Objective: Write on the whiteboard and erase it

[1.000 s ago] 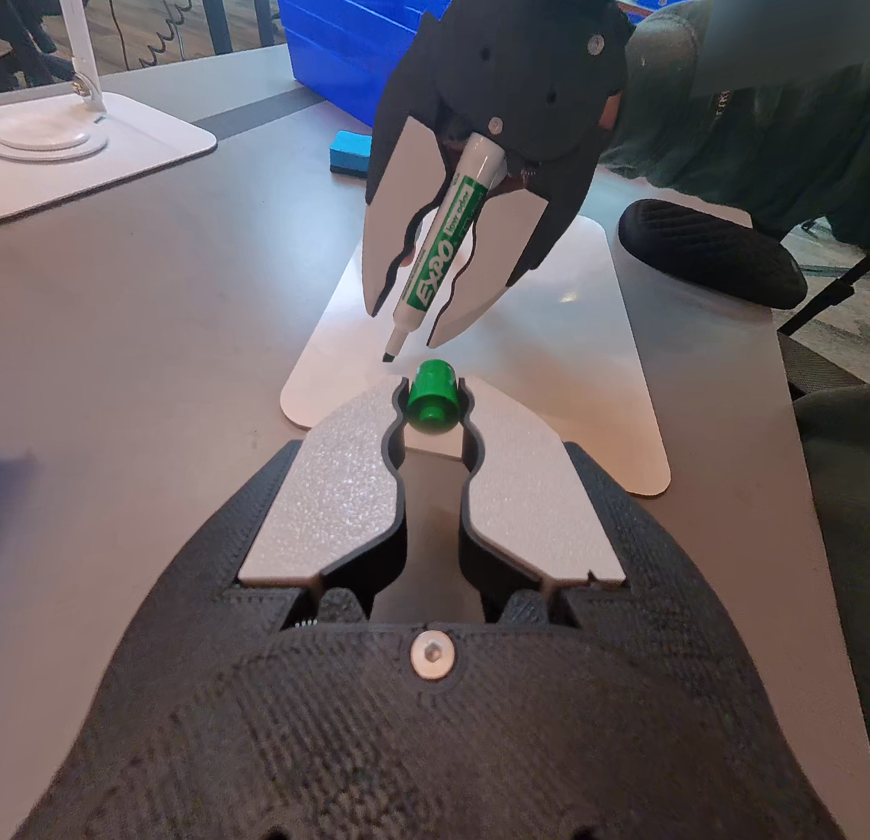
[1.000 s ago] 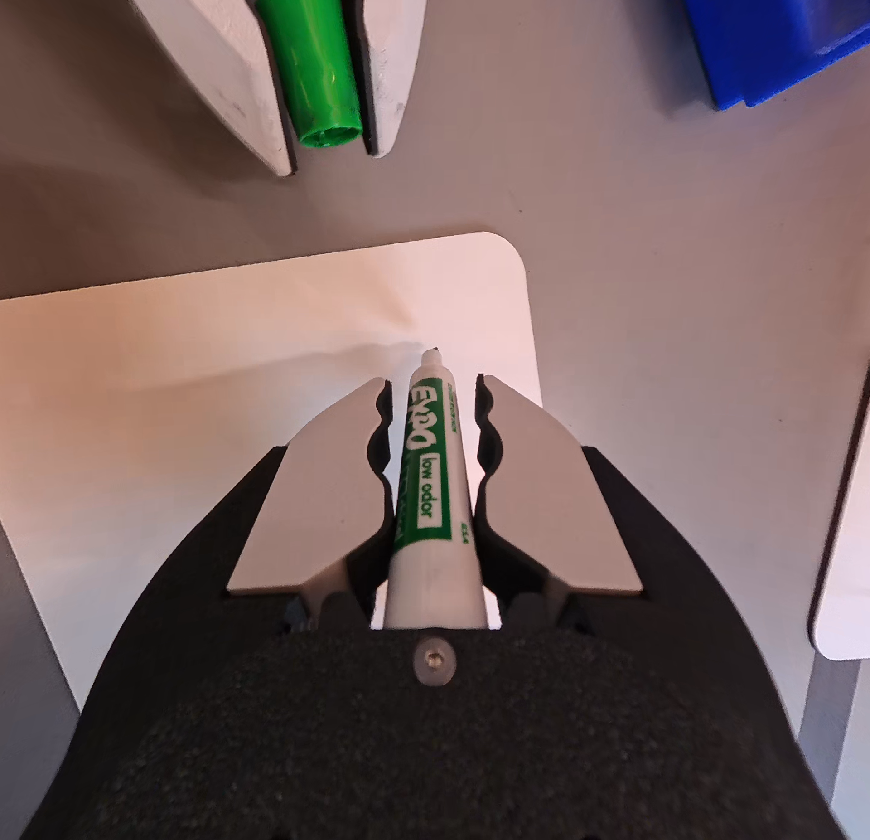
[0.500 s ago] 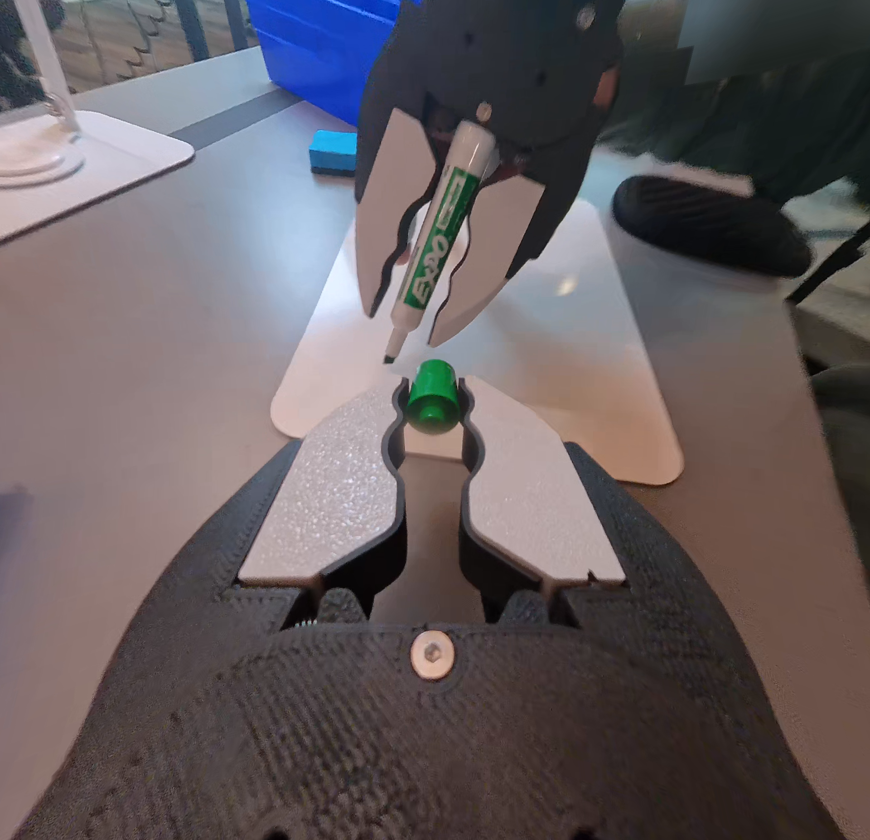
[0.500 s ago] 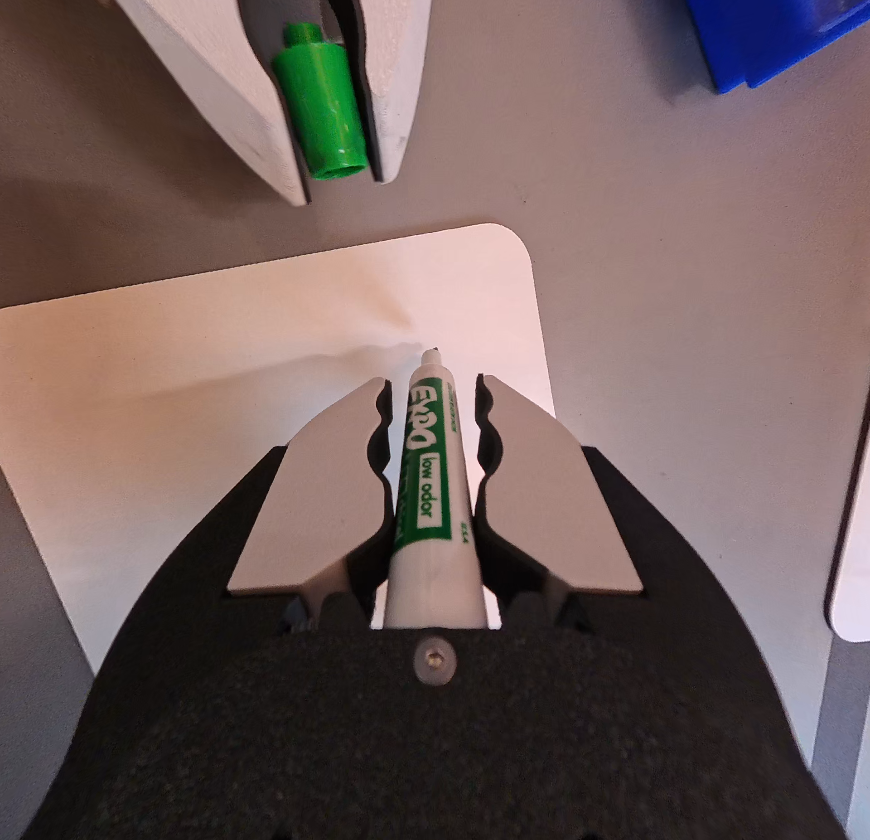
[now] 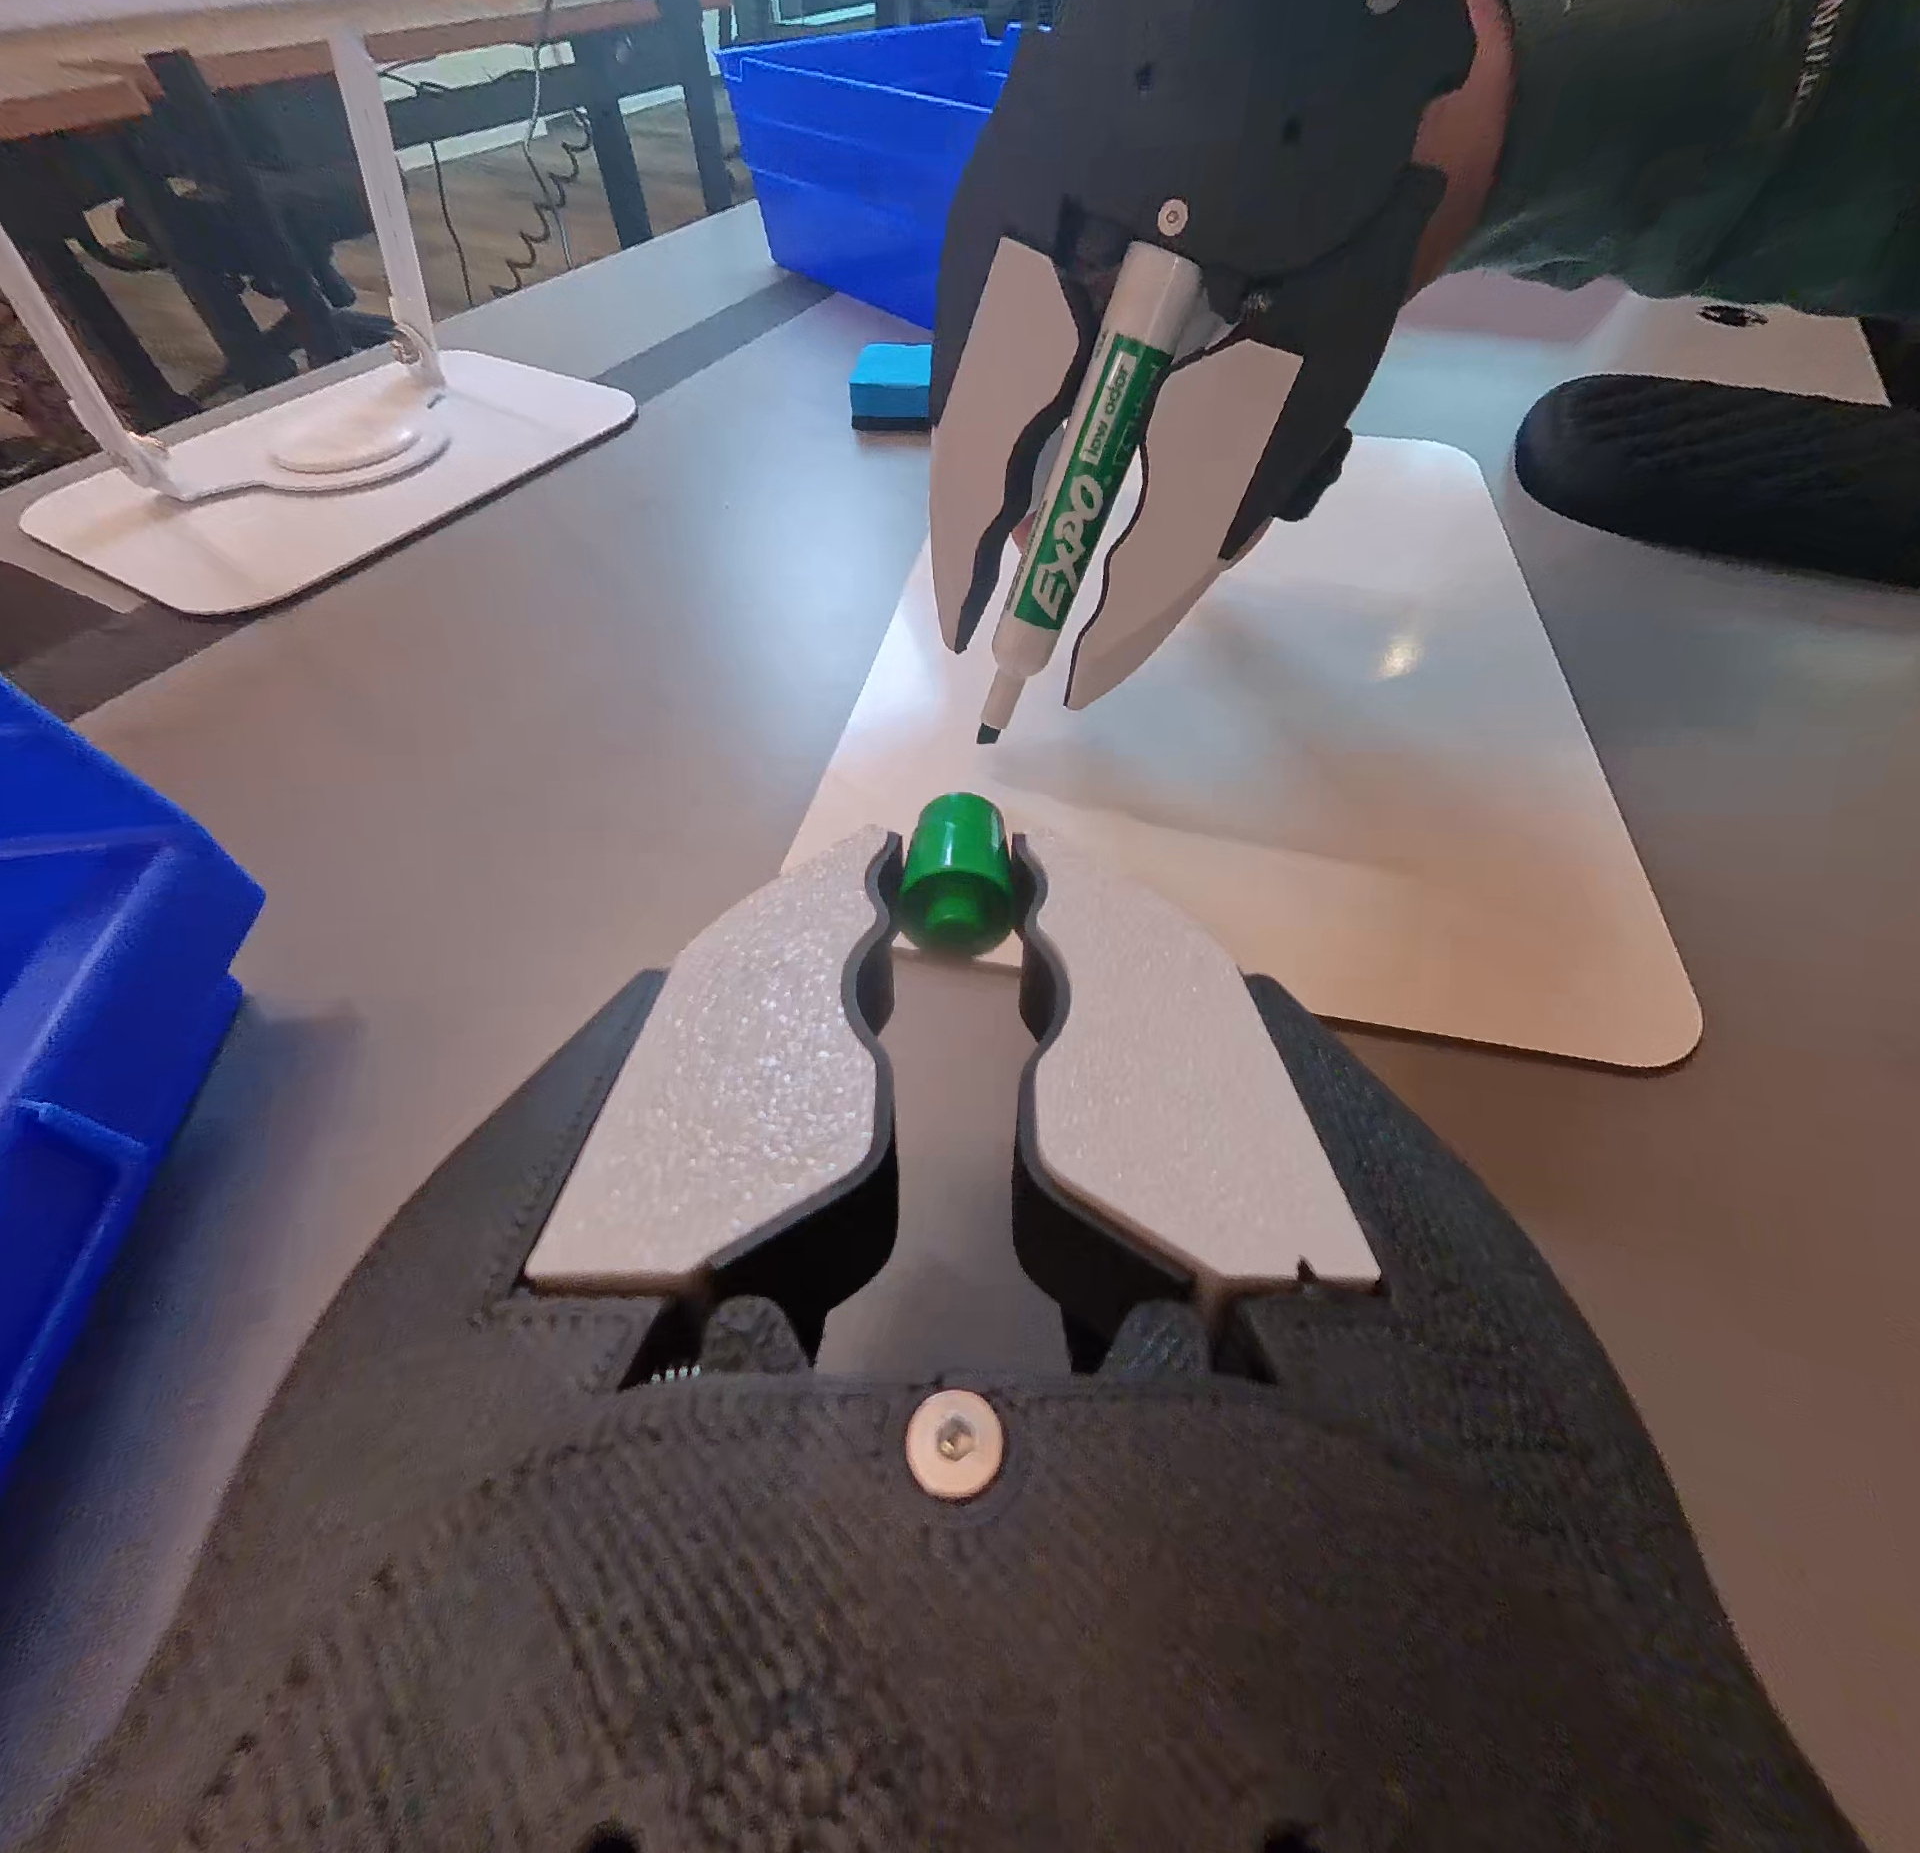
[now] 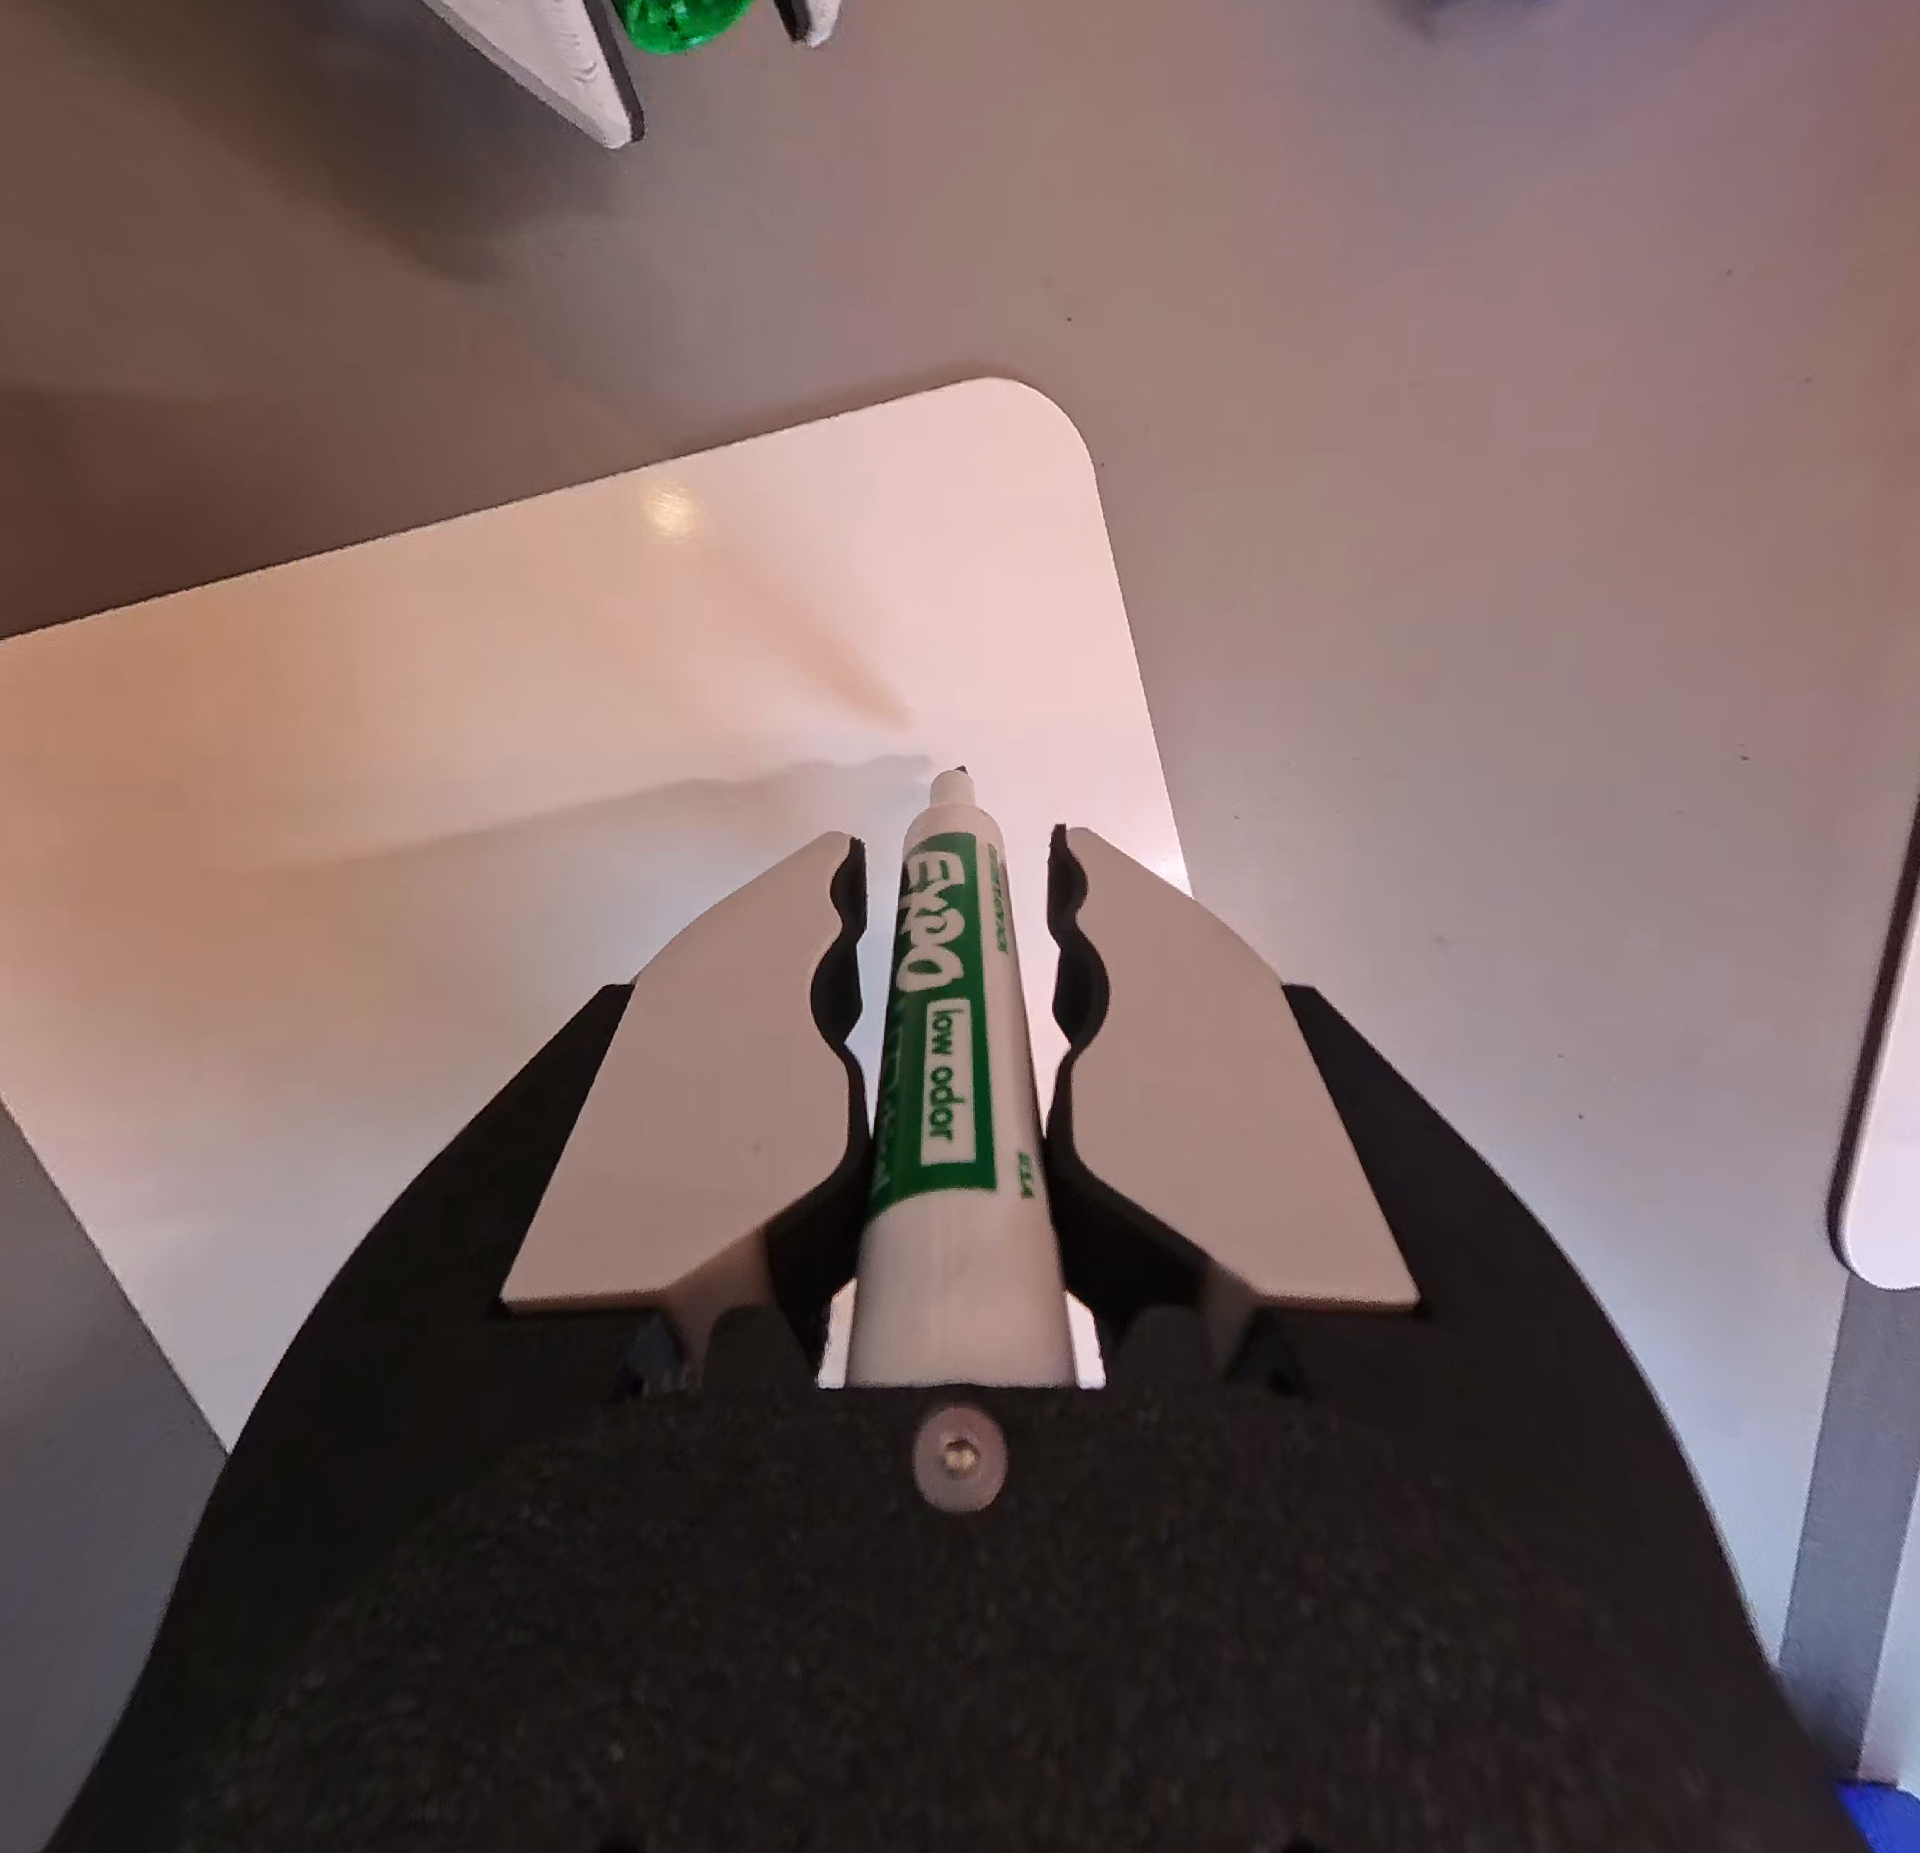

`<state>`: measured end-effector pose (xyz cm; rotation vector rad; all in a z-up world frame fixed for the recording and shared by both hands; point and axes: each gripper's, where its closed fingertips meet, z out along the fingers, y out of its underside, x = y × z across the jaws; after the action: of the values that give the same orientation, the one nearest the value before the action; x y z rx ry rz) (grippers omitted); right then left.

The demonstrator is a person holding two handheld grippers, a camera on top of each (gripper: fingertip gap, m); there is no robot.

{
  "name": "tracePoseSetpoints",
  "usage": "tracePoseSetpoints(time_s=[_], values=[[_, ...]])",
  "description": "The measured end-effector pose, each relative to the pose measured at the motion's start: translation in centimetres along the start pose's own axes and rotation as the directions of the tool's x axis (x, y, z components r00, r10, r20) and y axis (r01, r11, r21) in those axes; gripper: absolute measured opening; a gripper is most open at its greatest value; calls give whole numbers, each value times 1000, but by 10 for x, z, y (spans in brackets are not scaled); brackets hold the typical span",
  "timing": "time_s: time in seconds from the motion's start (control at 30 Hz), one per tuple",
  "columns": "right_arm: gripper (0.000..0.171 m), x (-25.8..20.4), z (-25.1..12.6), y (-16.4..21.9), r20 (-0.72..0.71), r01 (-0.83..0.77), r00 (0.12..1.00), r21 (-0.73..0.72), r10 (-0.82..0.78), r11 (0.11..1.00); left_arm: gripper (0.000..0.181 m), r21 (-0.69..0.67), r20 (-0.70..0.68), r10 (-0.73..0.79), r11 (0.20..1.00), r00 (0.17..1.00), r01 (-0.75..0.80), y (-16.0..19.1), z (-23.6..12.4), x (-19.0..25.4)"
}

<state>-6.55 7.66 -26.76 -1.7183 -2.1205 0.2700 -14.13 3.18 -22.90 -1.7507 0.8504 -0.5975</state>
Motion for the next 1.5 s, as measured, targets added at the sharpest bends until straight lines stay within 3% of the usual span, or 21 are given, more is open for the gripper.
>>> tracePoseSetpoints(time_s=[0.53, 0.87, 1.23, 1.5], values=[[34, 9, 6, 8, -8, 2, 1000, -55, -3, 998, 19, -48, -29, -9, 999, 1000, 7, 8, 3, 5], [34, 4, 15, -9, 23, 49, 999, -52, -48, 997, 19, -55, -30, 10, 998, 1000, -11, 8, 3, 6], [34, -39, 14, -25, 100, 147, 985, -42, -142, 988, 19, -60, -28, 4, 998, 1000, -5, 9, 3, 6], [34, -77, -5, 0, 163, 173, 974, -92, -157, 981, 19, -68, -31, 0, 998, 1000, -2, 10, 4, 6]])
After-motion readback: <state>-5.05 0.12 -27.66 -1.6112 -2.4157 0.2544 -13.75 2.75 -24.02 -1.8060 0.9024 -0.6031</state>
